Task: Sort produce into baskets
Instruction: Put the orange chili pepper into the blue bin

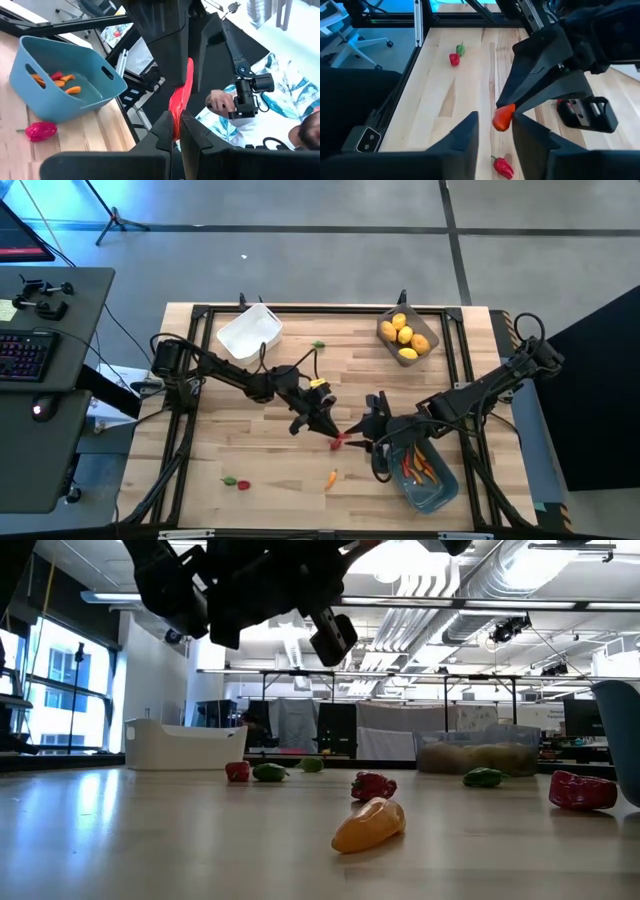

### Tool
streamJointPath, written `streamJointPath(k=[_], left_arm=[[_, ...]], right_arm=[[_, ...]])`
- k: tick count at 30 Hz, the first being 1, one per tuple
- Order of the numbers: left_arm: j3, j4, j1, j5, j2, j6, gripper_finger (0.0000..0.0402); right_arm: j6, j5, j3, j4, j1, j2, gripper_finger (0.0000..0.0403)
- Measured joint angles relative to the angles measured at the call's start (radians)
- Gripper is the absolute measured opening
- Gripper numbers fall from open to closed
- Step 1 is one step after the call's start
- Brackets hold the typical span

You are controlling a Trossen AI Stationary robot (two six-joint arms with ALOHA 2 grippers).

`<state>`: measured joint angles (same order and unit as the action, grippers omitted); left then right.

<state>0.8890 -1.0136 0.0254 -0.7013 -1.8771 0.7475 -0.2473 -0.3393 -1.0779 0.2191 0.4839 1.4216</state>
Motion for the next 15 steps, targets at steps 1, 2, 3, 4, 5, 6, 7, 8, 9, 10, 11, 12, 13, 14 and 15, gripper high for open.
streamJointPath(k=[1, 2, 3, 4, 5, 6, 7, 8, 9, 10, 11, 12, 13, 14, 15], left_arm=[[0.000, -0.001, 0.000, 0.000, 0.000, 0.000, 0.0001], [0.000, -0.002, 0.000, 0.000, 0.000, -0.003, 0.0001], [0.000, -0.001, 0.000, 0.000, 0.000, -0.008, 0.0001], [0.000, 0.000, 0.000, 0.000, 0.000, -0.013, 0.0001], [0.000, 0.001, 0.000, 0.000, 0.000, -0.019, 0.0001], [0.000, 0.001, 0.000, 0.001, 0.000, -0.029, 0.0001], [0.000, 0.001, 0.000, 0.004, 0.000, -0.040, 0.0002], [0.000, 0.001, 0.000, 0.007, 0.000, -0.058, 0.0005], [0.000, 0.001, 0.001, 0.010, 0.000, -0.082, 0.0010], [0.000, 0.004, 0.001, 0.013, 0.000, -0.112, 0.0016], [0.000, 0.012, 0.001, 0.023, 0.000, -0.142, 0.0023], [0.000, 0.022, 0.001, 0.037, 0.000, -0.176, 0.0032], [0.000, 0.030, 0.002, 0.047, 0.000, -0.215, 0.0042], [-0.001, 0.036, 0.002, 0.053, 0.000, -0.251, 0.0053], [-0.002, 0.045, 0.002, 0.062, 0.000, -0.289, 0.0064]], right_arm=[[0.003, 0.000, 0.000, -0.005, 0.000, 0.000, 0.0090], [0.005, -0.002, 0.000, -0.008, 0.000, 0.000, 0.0078], [0.005, -0.004, 0.000, -0.009, -0.001, 0.000, 0.0066], [0.005, -0.005, 0.000, -0.008, -0.002, 0.000, 0.0054], [0.004, -0.006, 0.000, -0.007, -0.002, 0.000, 0.0040], [0.002, -0.006, 0.000, -0.007, -0.002, 0.000, 0.0027], [0.002, -0.007, 0.000, -0.007, -0.002, 0.000, 0.0015], [0.002, -0.008, 0.000, -0.007, -0.002, 0.000, 0.0008], [0.001, -0.007, 0.000, -0.007, -0.002, 0.000, 0.0006], [-0.009, -0.005, 0.000, -0.006, -0.002, 0.000, 0.0008], [-0.019, 0.003, 0.000, -0.005, -0.002, 0.000, 0.0011], [-0.027, 0.012, 0.000, 0.001, -0.003, -0.002, 0.0012], [-0.038, 0.020, 0.000, 0.002, -0.003, -0.002, 0.0012], [-0.046, 0.024, 0.000, 0.006, -0.003, -0.002, 0.0010], [-0.060, 0.026, 0.000, 0.018, -0.002, -0.006, 0.0007]])
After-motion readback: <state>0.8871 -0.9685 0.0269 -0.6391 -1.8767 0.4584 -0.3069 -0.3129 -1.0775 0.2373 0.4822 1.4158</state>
